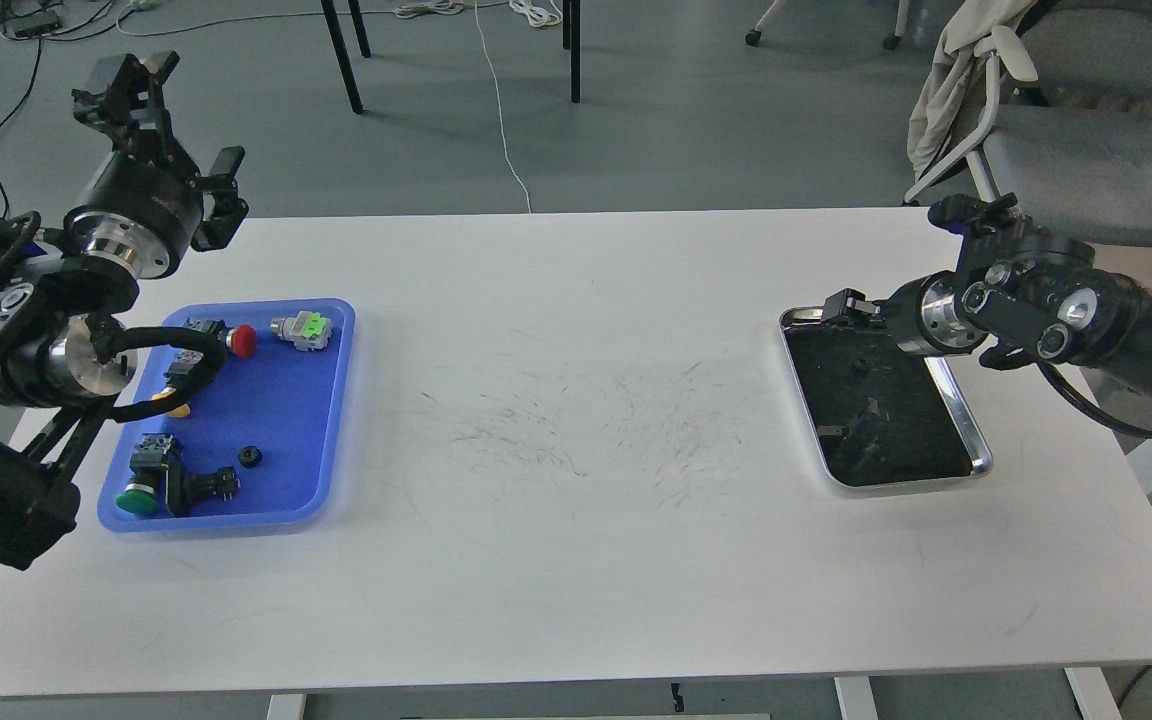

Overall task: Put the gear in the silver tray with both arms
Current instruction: 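Retract the right arm away from the silver tray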

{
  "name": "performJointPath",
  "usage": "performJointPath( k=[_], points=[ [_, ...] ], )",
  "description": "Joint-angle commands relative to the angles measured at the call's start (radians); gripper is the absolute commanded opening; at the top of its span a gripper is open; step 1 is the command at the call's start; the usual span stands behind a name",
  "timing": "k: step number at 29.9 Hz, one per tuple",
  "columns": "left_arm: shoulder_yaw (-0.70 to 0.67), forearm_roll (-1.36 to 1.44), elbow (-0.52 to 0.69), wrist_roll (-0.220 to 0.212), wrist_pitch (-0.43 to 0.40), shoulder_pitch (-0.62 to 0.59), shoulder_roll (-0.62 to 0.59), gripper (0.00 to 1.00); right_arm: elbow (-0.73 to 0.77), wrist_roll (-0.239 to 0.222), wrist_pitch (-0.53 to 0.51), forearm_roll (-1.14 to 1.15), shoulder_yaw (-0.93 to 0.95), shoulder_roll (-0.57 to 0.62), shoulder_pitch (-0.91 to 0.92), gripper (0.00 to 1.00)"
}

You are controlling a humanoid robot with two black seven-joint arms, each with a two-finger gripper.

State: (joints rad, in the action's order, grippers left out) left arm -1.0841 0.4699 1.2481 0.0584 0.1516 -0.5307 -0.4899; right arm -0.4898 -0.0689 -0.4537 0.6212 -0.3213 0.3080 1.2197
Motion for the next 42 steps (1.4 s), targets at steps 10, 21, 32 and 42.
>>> performJointPath(
  k=[10,21,32,42],
  points=[
    [-0.013,-0.005,-0.062,-0.011,-0.014,-0.040,-0.006,0.98,-0.318,0.006,0.001,-0.006,0.539,0.248,0.041,0.96],
    [0.004,-0.033,-0.017,-0.012,-0.171,-0.052,-0.130,0.98,-0.662,0.093,0.000,-0.210,0.887,0.540,-0.196,0.96],
    [0.274,0.234,0.180,-0.002,-0.349,-0.045,-0.513,0.98,-0.550,0.129,-0.002,-0.654,1.051,0.546,-0.448,0.95],
    [0.457,0.862,0.202,0.075,-0.343,-0.045,-0.584,0.98,-0.438,0.144,-0.035,-0.908,1.070,0.455,-0.603,0.96]
  ],
)
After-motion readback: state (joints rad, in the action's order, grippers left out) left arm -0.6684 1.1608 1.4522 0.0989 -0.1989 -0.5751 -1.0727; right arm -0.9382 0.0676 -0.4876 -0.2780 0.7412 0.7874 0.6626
